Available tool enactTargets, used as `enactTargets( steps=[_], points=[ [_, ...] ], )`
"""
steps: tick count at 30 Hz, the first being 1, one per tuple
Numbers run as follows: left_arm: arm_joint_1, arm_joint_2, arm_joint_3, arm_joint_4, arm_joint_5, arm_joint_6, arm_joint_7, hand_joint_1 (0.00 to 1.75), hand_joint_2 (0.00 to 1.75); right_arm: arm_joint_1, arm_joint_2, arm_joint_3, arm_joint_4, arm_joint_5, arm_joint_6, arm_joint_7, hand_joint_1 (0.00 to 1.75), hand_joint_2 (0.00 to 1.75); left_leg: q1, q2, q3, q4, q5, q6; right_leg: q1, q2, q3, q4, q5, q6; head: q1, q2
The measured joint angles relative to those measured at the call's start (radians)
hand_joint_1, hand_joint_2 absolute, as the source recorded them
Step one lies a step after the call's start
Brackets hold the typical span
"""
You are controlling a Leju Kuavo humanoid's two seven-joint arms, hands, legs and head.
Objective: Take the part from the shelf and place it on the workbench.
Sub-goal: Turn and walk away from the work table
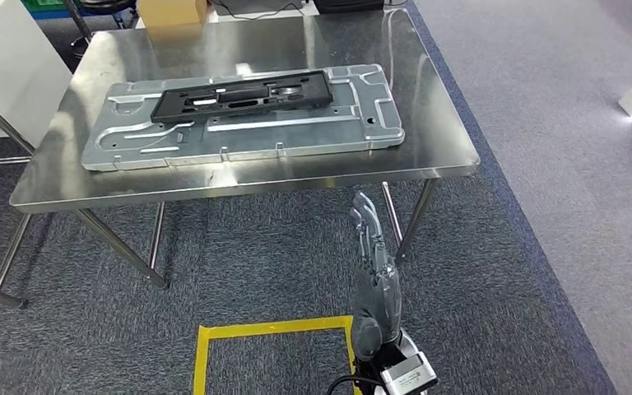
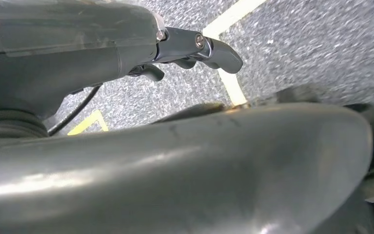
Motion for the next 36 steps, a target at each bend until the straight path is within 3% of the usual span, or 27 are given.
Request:
enactTargets(
  steps=[1, 3, 5, 7, 8, 9, 11, 12, 13, 14, 16, 17, 19, 20, 22, 24, 26, 27, 28, 29, 30, 32, 34, 36],
  points=[
    [-0.002, 0.001, 0.0, 0.0, 0.0, 0.0, 0.0, 0.0, 0.0, 0.007, -0.002, -0.006, -0.006, 0.004, 0.0, 0.0, 0.0, 0.0, -0.005, -0.011, 0.052, -0.063, 0.019, 0.009, 0.0, 0.007, -0.013, 0.002, 0.011, 0.001, 0.0, 0.0],
    [-0.005, 0.005, 0.0, -0.001, -0.002, 0.0, -0.001, 0.0, 0.0, 0.016, -0.004, -0.016, -0.016, 0.011, -0.001, 0.001, 0.0, 0.0, -0.013, -0.033, 0.149, -0.203, 0.018, 0.024, 0.0, 0.02, -0.032, 0.002, 0.035, 0.008, 0.0, 0.0],
    [-0.008, 0.007, 0.0, -0.002, -0.003, -0.001, -0.002, 0.0, 0.0, 0.023, -0.005, -0.025, -0.019, 0.015, -0.001, 0.002, 0.0, 0.0, -0.02, -0.039, 0.18, -0.269, 0.007, 0.032, -0.002, 0.03, -0.04, -0.006, 0.06, 0.018, -0.001, 0.0],
    [-0.008, 0.007, 0.0, -0.001, -0.004, -0.001, -0.001, 0.0, 0.0, 0.034, -0.007, -0.034, -0.018, 0.016, -0.002, 0.003, 0.0, 0.0, -0.016, -0.026, 0.169, -0.281, 0.031, 0.04, -0.002, 0.033, -0.045, -0.012, 0.07, 0.03, -0.004, 0.0],
    [-0.009, 0.007, 0.0, -0.001, -0.004, -0.001, -0.001, 0.0, 0.0, 0.039, -0.009, -0.039, -0.017, 0.016, -0.001, 0.004, 0.0, 0.0, -0.014, -0.017, 0.162, -0.287, 0.045, 0.047, -0.002, 0.027, -0.052, 0.001, 0.049, 0.034, -0.003, 0.0],
    [-0.008, 0.007, 0.0, -0.001, -0.004, -0.001, -0.001, 0.0, 0.0, 0.042, -0.011, -0.043, -0.015, 0.015, 0.001, 0.004, 0.0, 0.0, -0.011, -0.006, 0.152, -0.292, 0.06, 0.053, -0.003, 0.017, -0.063, 0.035, 0.005, 0.039, -0.001, 0.0],
    [-0.007, 0.007, 0.0, -0.001, -0.004, 0.0, 0.0, 0.0, 0.0, 0.046, -0.015, -0.049, -0.009, 0.014, 0.005, 0.005, 0.0, 0.0, -0.014, 0.013, 0.124, -0.29, 0.083, 0.059, -0.011, -0.003, -0.089, 0.156, -0.104, 0.048, 0.002, 0.0],
    [-0.006, 0.007, 0.0, -0.001, -0.004, 0.0, 0.0, 0.0, 0.0, 0.048, -0.017, -0.051, -0.006, 0.013, 0.005, 0.005, 0.0, 0.0, -0.014, 0.023, 0.107, -0.286, 0.093, 0.057, -0.016, -0.007, -0.099, 0.218, -0.133, 0.053, 0.002, 0.0],
    [-0.006, 0.007, 0.0, -0.001, -0.004, 0.0, 0.0, 0.0, 0.0, 0.05, -0.019, -0.053, -0.003, 0.013, 0.005, 0.005, 0.0, 0.0, -0.014, 0.032, 0.089, -0.281, 0.103, 0.055, -0.021, -0.011, -0.098, 0.261, -0.134, 0.058, 0.002, 0.0],
    [-0.006, 0.007, 0.0, -0.001, -0.003, 0.0, 0.0, 0.0, 0.0, 0.051, -0.021, -0.054, -0.001, 0.013, 0.005, 0.005, 0.0, 0.0, -0.013, 0.042, 0.07, -0.275, 0.112, 0.051, -0.027, -0.014, -0.084, 0.275, -0.113, 0.063, 0.002, 0.0],
    [-0.008, 0.007, 0.0, -0.001, -0.003, 0.0, 0.0, 0.0, 0.0, 0.052, -0.024, -0.056, 0.003, 0.012, 0.005, 0.005, 0.0, 0.0, -0.012, 0.058, 0.032, -0.256, 0.126, 0.042, -0.037, -0.029, -0.007, 0.212, -0.064, 0.072, 0.002, 0.0],
    [-0.008, 0.007, 0.0, -0.002, -0.003, 0.0, 0.0, 0.0, 0.0, 0.052, -0.024, -0.056, 0.003, 0.012, 0.005, 0.005, 0.0, 0.0, -0.012, 0.064, 0.015, -0.245, 0.131, 0.037, -0.037, -0.041, 0.048, 0.144, -0.065, 0.075, 0.002, 0.0],
    [-0.009, 0.007, 0.0, -0.002, -0.003, 0.001, 0.0, 0.0, 0.0, 0.05, -0.025, -0.057, 0.004, 0.013, 0.005, 0.004, 0.0, 0.0, -0.012, 0.074, -0.005, -0.227, 0.141, 0.024, -0.031, -0.058, 0.128, 0.029, -0.102, 0.068, 0.001, 0.0],
    [-0.009, 0.007, 0.0, -0.002, -0.004, 0.002, 0.0, 0.0, 0.0, 0.05, -0.025, -0.058, 0.004, 0.013, 0.005, 0.004, 0.0, 0.0, -0.01, 0.079, -0.012, -0.224, 0.148, 0.017, -0.024, -0.057, 0.14, -0.001, -0.116, 0.061, 0.0, 0.0],
    [-0.009, 0.006, 0.0, -0.002, -0.007, 0.005, -0.001, 0.0, 0.0, 0.052, -0.027, -0.059, 0.008, 0.012, 0.005, 0.004, 0.0, 0.0, -0.003, 0.08, -0.021, -0.22, 0.156, 0.002, -0.02, -0.048, 0.13, -0.011, -0.108, 0.042, -0.001, 0.0],
    [-0.007, 0.006, -0.001, -0.002, -0.012, 0.008, -0.001, 0.0, 0.0, 0.054, -0.028, -0.06, 0.016, 0.007, 0.005, 0.004, 0.0, 0.0, 0.003, 0.05, -0.039, -0.18, 0.106, -0.009, -0.019, -0.04, 0.113, -0.015, -0.089, 0.023, -0.002, 0.0],
    [-0.002, 0.006, -0.001, -0.002, -0.017, 0.01, -0.002, 0.0, 0.0, 0.053, -0.028, -0.061, 0.026, -0.001, 0.005, 0.005, 0.0, 0.0, 0.005, 0.014, -0.069, -0.072, 0.011, -0.013, -0.016, -0.029, 0.091, -0.015, -0.069, 0.011, -0.002, 0.0],
    [0.0, 0.006, -0.002, -0.002, -0.019, 0.011, -0.002, 0.0, 0.0, 0.054, -0.028, -0.062, 0.032, -0.007, 0.006, 0.007, 0.0, 0.0, 0.005, 0.008, -0.082, -0.01, -0.024, -0.012, -0.013, -0.023, 0.078, -0.015, -0.059, 0.008, -0.002, 0.0],
    [0.002, 0.006, -0.002, -0.002, -0.02, 0.012, -0.002, 0.0, 0.0, 0.054, -0.028, -0.064, 0.04, -0.013, 0.008, 0.009, 0.0, 0.0, 0.005, 0.005, -0.087, 0.035, -0.037, -0.011, -0.009, -0.015, 0.065, -0.014, -0.048, 0.007, -0.002, 0.0],
    [0.002, 0.006, -0.002, -0.002, -0.021, 0.012, -0.001, 0.0, 0.0, 0.054, -0.028, -0.067, 0.049, -0.021, 0.013, 0.014, 0.0, 0.0, 0.005, 0.004, -0.077, 0.05, -0.027, -0.008, -0.007, -0.009, 0.052, -0.014, -0.038, 0.007, -0.002, 0.0],
    [0.002, 0.006, -0.002, -0.002, -0.022, 0.013, -0.001, 0.0, 0.0, 0.054, -0.028, -0.072, 0.059, -0.03, 0.021, 0.022, 0.0, 0.0, 0.004, 0.004, -0.051, 0.029, -0.002, -0.003, -0.005, -0.002, 0.039, -0.013, -0.028, 0.007, -0.002, 0.0],
    [0.0, 0.006, -0.002, -0.002, -0.022, 0.015, 0.002, 0.0, 0.0, 0.052, -0.028, -0.085, 0.084, -0.05, 0.041, 0.038, 0.0, 0.0, 0.002, -0.009, 0.045, -0.099, 0.039, 0.009, -0.002, 0.01, 0.02, -0.011, -0.01, 0.012, -0.003, 0.0],
    [-0.002, 0.006, -0.002, -0.002, -0.022, 0.017, 0.004, 0.0, 0.0, 0.047, -0.027, -0.1, 0.107, -0.065, 0.057, 0.044, 0.0, 0.0, -0.003, -0.024, 0.126, -0.225, 0.036, 0.02, -0.002, 0.016, 0.01, -0.01, 0.005, 0.02, -0.002, 0.0],
    [-0.003, 0.006, -0.002, -0.002, -0.024, 0.02, 0.008, 0.0, 0.0, 0.042, -0.025, -0.114, 0.129, -0.07, 0.064, 0.049, 0.0, 0.0, -0.008, -0.026, 0.143, -0.265, 0.029, 0.028, -0.004, 0.018, 0.007, -0.011, 0.017, 0.031, -0.002, 0.0]
  ],
)
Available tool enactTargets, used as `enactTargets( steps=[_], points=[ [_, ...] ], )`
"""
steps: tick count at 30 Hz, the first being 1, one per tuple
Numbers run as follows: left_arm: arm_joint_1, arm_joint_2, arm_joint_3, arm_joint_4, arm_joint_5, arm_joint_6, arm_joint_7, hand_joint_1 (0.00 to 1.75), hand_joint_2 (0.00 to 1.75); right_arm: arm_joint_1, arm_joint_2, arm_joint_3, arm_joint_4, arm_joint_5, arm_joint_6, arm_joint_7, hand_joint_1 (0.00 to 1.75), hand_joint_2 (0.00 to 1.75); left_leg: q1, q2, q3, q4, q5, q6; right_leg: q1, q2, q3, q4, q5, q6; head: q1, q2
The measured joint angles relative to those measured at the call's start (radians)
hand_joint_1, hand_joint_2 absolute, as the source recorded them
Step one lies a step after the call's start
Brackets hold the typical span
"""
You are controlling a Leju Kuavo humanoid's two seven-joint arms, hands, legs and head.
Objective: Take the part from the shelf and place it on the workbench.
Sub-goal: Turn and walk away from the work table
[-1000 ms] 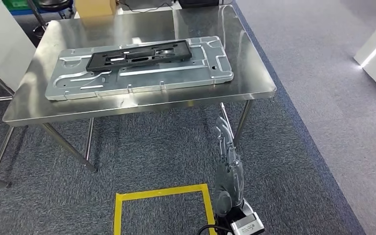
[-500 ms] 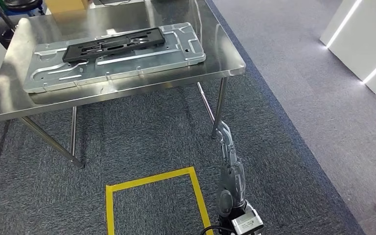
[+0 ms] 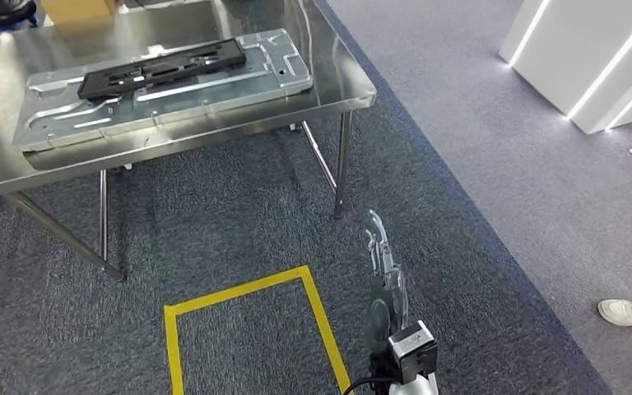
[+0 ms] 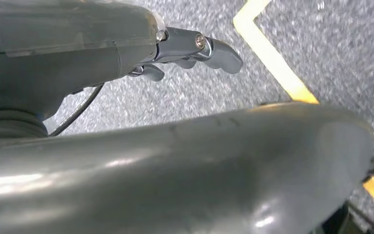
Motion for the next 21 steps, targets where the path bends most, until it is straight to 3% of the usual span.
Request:
enactTargets(
  steps=[2, 4, 6, 7, 8, 9, 11, 13, 17, 19, 21],
  points=[
    [0.0, -0.002, 0.0, 0.0, -0.001, 0.002, 0.003, 0.0, 0.0, -0.005, 0.001, -0.018, 0.027, 0.0, 0.008, 0.016, 0.0, 0.0, 0.002, 0.006, -0.005, -0.006, 0.015, 0.011, -0.002, -0.004, -0.006, 0.01, -0.005, 0.011, 0.0, 0.0],
    [0.001, -0.004, 0.0, 0.0, -0.002, 0.003, 0.004, 0.0, 0.0, -0.019, 0.004, -0.046, 0.076, 0.001, 0.015, 0.035, 0.0, 0.0, 0.006, 0.015, -0.013, -0.013, 0.032, 0.022, -0.005, -0.016, -0.035, 0.079, -0.061, 0.02, 0.002, 0.0],
    [0.003, -0.004, -0.001, 0.0, -0.004, 0.004, 0.004, 0.0, 0.0, -0.039, 0.006, -0.09, 0.158, 0.002, 0.018, 0.05, 0.0, 0.0, 0.004, 0.023, -0.028, -0.012, 0.044, 0.027, -0.01, -0.025, -0.084, 0.207, -0.14, 0.028, 0.004, 0.0],
    [0.004, -0.004, -0.001, 0.0, -0.004, 0.004, 0.004, 0.0, 0.0, -0.048, 0.006, -0.116, 0.207, 0.003, 0.017, 0.056, 0.0, 0.0, 0.004, 0.026, -0.036, -0.011, 0.049, 0.026, -0.013, -0.027, -0.098, 0.255, -0.161, 0.033, 0.004, 0.0],
    [0.006, -0.004, -0.002, 0.0, -0.004, 0.004, 0.004, 0.0, 0.0, -0.058, 0.006, -0.142, 0.261, 0.006, 0.013, 0.064, 0.0, 0.0, 0.004, 0.029, -0.043, -0.009, 0.054, 0.025, -0.016, -0.029, -0.095, 0.272, -0.164, 0.036, 0.004, 0.0],
    [0.008, -0.004, -0.002, 0.0, -0.004, 0.004, 0.004, 0.0, 0.0, -0.072, 0.006, -0.168, 0.323, 0.011, 0.005, 0.075, 0.0, 0.0, 0.005, 0.031, -0.049, -0.007, 0.057, 0.022, -0.018, -0.03, -0.071, 0.247, -0.149, 0.038, 0.004, 0.0],
    [0.009, -0.004, -0.002, 0.0, -0.003, 0.003, 0.002, 0.0, 0.0, -0.113, 0.003, -0.227, 0.485, 0.022, -0.015, 0.097, 0.0, 0.0, 0.005, 0.036, -0.059, 0.0, 0.061, 0.017, -0.023, -0.037, 0.015, 0.119, -0.103, 0.04, 0.004, 0.0],
    [0.008, -0.005, -0.003, 0.0, -0.001, 0.002, -0.003, 0.0, 0.0, -0.156, -0.005, -0.295, 0.669, 0.025, -0.028, 0.122, 0.0, 0.0, 0.002, 0.037, -0.067, 0.011, 0.061, 0.008, -0.021, -0.043, 0.074, 0.017, -0.083, 0.033, 0.003, 0.0],
    [0.012, -0.005, -0.004, 0.0, -0.001, 0.001, -0.008, 0.0, 0.0, -0.181, -0.031, -0.389, 0.923, 0.036, -0.042, 0.232, 0.0, 0.0, 0.004, 0.035, -0.078, 0.024, 0.055, -0.013, -0.016, -0.043, 0.08, -0.006, -0.077, 0.007, 0.003, 0.0],
    [0.014, -0.005, -0.005, 0.0, -0.001, 0.002, -0.009, 0.0, 0.0, -0.183, -0.039, -0.418, 1.016, 0.046, -0.041, 0.299, 0.0, 0.0, 0.007, 0.033, -0.106, 0.089, 0.009, -0.022, -0.017, -0.043, 0.077, -0.011, -0.07, -0.006, 0.002, 0.0],
    [0.015, -0.005, -0.006, 0.0, -0.003, 0.002, -0.011, 0.0, 0.0, -0.176, -0.044, -0.44, 1.093, 0.054, -0.035, 0.359, 0.0, 0.0, 0.009, 0.032, -0.164, 0.224, -0.063, -0.028, -0.015, -0.043, 0.073, -0.01, -0.068, -0.012, 0.002, 0.0]
  ],
)
